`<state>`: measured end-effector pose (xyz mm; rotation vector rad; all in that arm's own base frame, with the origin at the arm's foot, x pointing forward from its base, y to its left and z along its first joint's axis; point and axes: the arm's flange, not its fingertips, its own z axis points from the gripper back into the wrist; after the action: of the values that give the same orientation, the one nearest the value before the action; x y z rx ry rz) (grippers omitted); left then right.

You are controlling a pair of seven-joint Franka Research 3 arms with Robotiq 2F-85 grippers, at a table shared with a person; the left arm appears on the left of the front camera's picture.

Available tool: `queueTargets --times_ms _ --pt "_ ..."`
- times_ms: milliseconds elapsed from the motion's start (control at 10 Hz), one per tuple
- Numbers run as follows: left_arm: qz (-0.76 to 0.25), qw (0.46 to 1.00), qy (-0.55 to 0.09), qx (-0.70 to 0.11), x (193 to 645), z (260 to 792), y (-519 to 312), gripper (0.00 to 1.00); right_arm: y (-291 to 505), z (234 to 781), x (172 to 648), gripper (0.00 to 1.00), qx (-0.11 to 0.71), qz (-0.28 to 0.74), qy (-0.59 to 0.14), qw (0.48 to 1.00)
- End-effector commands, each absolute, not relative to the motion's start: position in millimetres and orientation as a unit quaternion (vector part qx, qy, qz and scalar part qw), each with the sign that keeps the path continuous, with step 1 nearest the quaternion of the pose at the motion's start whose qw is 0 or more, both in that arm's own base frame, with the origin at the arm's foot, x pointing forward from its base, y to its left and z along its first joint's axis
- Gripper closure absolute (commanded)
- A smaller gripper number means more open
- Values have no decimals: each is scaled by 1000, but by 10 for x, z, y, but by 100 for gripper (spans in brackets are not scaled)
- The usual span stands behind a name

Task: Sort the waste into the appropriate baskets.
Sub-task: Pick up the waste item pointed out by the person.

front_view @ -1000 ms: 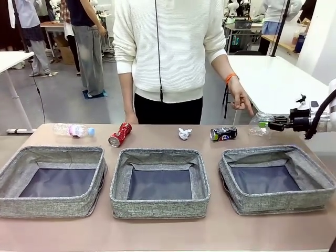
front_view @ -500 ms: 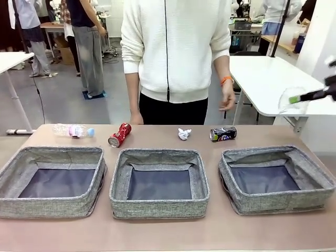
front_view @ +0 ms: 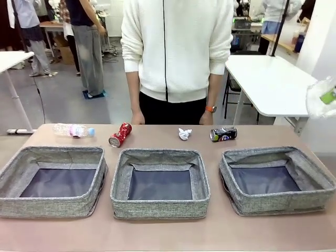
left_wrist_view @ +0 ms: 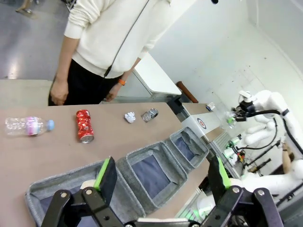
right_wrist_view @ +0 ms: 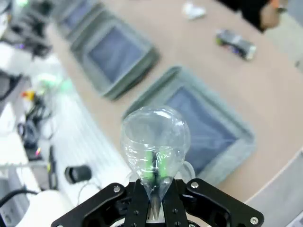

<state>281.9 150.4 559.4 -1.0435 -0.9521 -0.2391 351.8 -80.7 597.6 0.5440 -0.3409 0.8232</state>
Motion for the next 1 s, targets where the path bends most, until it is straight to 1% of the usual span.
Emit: queueTargets --times_ms 0,100,500,700,800,900 --pt "-117 745 -446 -482 2830 5603 1511 0 -751 5811 3487 100 292 447 -176 827" --pt "-117 745 -446 -482 2830 5603 1511 0 -807 5976 3518 100 260 393 -163 867" --pt "-117 745 -446 -482 2830 5603 1511 0 -807 5976 3518 100 260 393 -163 867" --pt "-117 745 -446 -482 2830 5603 1511 0 -772 5901 3527 99 279 411 -161 853" --pt "-117 745 -446 -482 2830 5603 1511 0 -520 6073 3615 99 257 411 -144 863" --pt "-117 745 -446 -482 2830 5603 1511 0 -47 6376 3725 99 214 374 -110 896"
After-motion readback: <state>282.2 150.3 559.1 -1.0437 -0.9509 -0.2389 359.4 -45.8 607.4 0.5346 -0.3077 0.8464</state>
